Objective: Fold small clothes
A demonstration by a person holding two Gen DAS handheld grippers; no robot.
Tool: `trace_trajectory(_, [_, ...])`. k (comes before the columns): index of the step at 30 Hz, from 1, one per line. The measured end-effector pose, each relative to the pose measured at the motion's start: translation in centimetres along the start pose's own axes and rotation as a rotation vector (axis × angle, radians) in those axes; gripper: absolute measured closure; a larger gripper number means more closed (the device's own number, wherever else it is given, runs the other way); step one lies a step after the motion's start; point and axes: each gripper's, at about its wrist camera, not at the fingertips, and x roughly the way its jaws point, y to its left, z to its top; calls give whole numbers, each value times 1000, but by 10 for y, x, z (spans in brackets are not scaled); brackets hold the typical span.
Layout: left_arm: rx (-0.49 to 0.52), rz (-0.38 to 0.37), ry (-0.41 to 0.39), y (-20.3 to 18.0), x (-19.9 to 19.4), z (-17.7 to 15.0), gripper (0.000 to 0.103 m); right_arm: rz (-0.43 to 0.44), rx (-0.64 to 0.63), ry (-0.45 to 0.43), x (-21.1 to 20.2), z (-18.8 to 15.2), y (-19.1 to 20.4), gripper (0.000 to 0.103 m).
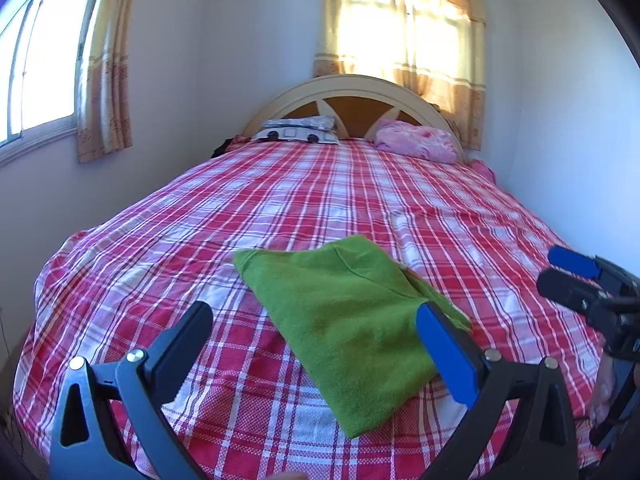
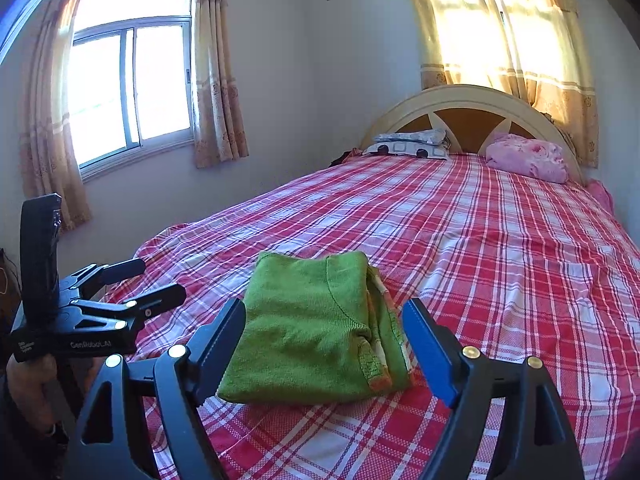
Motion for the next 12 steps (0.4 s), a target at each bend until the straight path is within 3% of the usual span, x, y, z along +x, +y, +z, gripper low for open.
trace_trajectory(7, [-54, -28, -41, 15, -4, -1, 0, 9, -13, 13, 3, -3, 5, 22])
trace_trajectory(12, [-38, -22, -35, 15, 0, -1, 0, 11, -11, 18, 5, -5, 5, 22])
